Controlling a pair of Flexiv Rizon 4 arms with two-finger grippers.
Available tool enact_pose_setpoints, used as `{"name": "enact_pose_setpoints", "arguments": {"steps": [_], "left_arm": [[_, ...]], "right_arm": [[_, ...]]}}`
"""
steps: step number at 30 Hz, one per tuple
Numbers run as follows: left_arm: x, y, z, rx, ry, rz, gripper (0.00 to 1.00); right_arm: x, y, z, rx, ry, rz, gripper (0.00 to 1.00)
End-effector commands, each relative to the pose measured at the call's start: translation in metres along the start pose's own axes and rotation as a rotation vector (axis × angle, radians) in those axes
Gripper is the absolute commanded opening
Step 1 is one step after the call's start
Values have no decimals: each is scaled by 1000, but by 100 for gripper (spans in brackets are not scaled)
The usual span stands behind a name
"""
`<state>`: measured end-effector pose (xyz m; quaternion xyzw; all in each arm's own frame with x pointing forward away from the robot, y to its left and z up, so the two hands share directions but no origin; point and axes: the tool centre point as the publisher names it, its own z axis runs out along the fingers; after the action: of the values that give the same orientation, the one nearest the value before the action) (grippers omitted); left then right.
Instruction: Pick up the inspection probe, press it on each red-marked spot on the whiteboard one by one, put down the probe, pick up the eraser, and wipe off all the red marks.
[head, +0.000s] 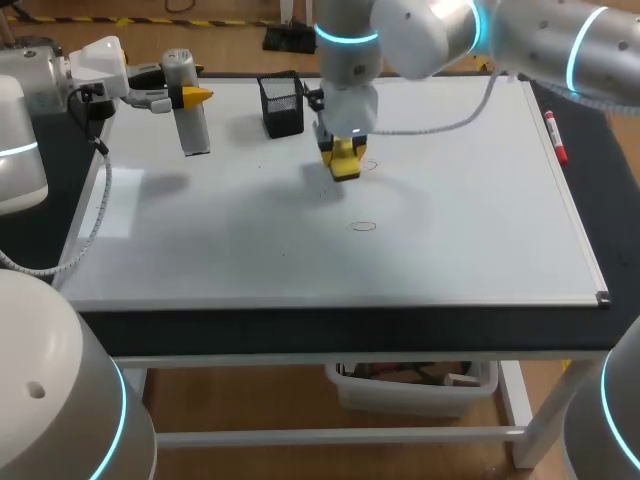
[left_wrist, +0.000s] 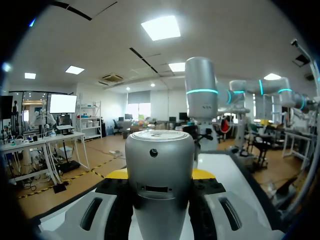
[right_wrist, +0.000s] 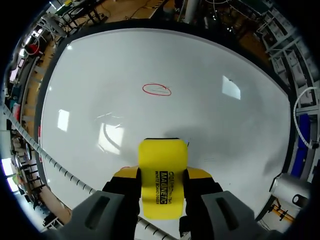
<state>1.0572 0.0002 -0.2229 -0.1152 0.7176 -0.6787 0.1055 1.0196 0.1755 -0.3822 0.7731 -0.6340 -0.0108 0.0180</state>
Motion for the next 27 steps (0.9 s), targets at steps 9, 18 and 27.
{"name": "enact_pose_setpoints", "arguments": {"steps": [9, 18, 27], "left_arm": [[0, 0, 0, 2, 0, 2, 0], [0, 0, 0, 2, 0, 2, 0], [0, 0, 0, 2, 0, 2, 0]], "right_arm": [[10, 6, -7, 8, -12, -7, 0], [18, -12, 1, 12, 14, 29, 0], [52, -81, -2, 50, 44, 117, 0]]}}
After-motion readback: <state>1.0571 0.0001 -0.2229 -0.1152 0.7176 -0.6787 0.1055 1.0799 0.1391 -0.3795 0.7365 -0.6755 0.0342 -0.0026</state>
